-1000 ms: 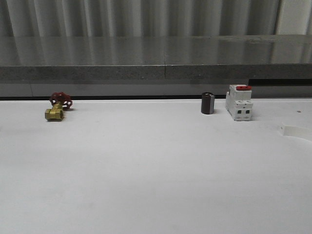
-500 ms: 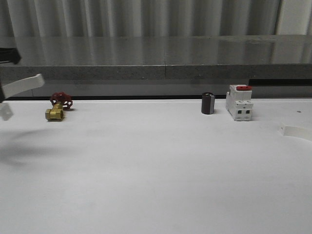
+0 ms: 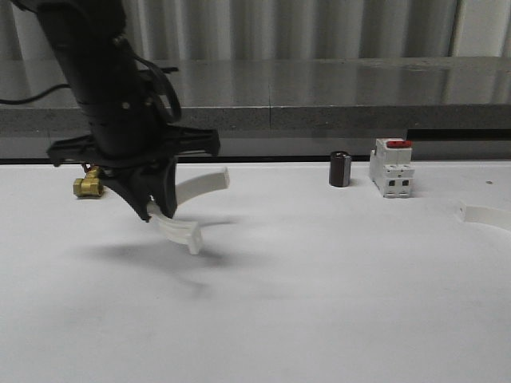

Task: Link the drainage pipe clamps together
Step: 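Carry the clamp half with the left gripper to table center and release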

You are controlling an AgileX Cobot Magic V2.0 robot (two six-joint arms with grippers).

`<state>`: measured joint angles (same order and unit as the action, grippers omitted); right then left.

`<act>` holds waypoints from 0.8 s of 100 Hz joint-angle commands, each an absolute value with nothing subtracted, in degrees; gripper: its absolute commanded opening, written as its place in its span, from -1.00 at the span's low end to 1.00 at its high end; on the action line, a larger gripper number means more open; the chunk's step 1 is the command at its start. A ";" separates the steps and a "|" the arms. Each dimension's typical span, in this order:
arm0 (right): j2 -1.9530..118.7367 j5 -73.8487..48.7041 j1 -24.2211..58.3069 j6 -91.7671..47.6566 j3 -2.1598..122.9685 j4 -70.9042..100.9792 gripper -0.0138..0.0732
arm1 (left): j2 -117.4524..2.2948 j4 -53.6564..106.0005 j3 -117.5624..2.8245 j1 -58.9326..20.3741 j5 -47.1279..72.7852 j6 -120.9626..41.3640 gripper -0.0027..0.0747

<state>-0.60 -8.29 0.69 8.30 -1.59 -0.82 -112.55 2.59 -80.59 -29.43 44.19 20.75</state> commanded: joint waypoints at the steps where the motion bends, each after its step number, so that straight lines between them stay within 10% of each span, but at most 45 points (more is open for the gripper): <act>1: -1.67 -3.46 0.35 7.90 -0.68 -1.06 -0.95 | -112.28 2.17 -84.79 -30.83 42.64 23.46 -0.98; 40: -1.67 -3.46 0.35 7.90 -0.68 -1.06 -0.95 | -117.45 2.08 -88.78 -32.12 44.69 26.57 -0.86; 66: -1.67 -3.46 0.35 7.90 -0.68 -1.06 -0.95 | -117.45 2.08 -88.78 -32.38 46.30 26.57 0.22; 80: -1.67 -3.46 0.35 7.90 -0.68 -1.06 -0.95 | -117.03 0.35 -88.84 -32.38 46.79 26.47 0.50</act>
<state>-0.60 -8.29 0.69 8.30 -1.59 -0.82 -120.54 1.95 -87.11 -31.97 46.55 25.88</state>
